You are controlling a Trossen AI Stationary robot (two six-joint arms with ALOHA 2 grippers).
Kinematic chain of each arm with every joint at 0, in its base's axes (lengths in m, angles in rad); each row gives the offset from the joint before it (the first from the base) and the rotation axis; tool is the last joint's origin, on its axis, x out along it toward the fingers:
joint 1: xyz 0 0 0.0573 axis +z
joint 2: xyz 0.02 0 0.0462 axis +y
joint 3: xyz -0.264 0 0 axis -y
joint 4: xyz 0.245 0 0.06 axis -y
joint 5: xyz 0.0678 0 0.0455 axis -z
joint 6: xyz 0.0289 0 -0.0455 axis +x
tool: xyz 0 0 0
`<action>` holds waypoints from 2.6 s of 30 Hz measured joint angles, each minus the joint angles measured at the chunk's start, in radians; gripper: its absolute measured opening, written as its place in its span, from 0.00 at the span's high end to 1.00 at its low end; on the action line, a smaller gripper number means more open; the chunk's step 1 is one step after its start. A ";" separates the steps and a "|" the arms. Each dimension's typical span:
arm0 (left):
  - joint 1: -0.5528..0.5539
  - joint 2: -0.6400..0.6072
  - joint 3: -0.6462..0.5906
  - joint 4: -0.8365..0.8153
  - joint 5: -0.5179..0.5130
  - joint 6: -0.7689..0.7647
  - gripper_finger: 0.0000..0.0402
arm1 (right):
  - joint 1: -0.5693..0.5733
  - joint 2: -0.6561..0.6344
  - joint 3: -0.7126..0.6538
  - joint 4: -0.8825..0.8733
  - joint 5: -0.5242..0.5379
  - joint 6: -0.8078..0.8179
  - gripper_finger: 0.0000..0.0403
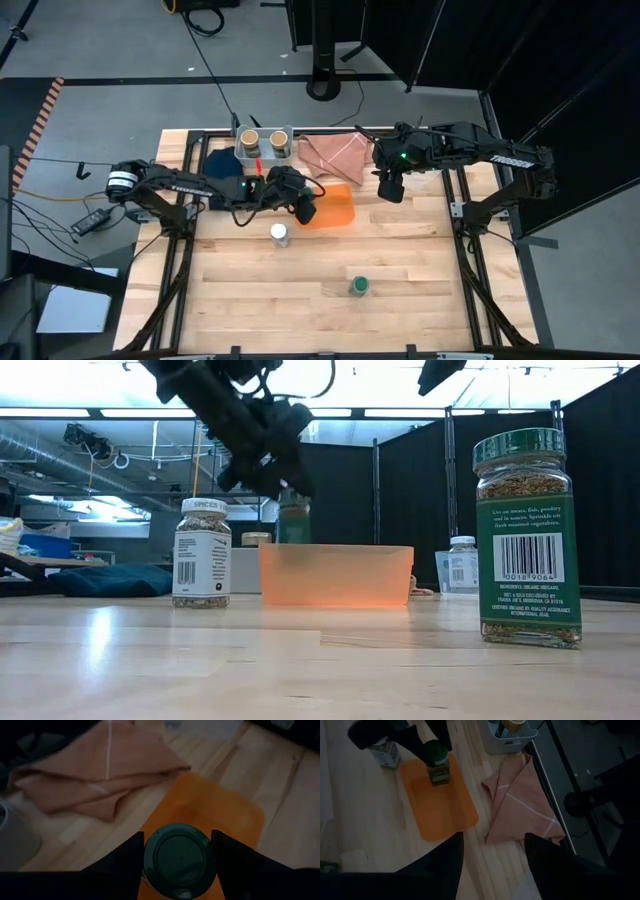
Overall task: Sort spices by type
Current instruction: Put the green seasoning bottle into the orange bin, then put the white seasoning bottle into the transparent bin
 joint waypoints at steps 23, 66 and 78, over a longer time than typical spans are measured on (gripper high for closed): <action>0.085 0.108 -0.019 0.110 0.156 -0.005 0.50 | 0.000 0.000 0.000 0.023 0.000 -0.004 0.46; 0.084 -0.031 0.169 -0.155 0.201 0.133 0.28 | 0.018 0.000 0.000 0.028 -0.110 -0.028 0.29; 0.057 -0.050 0.506 -0.360 0.213 0.274 0.28 | 0.191 0.000 0.000 0.089 -0.119 0.058 0.28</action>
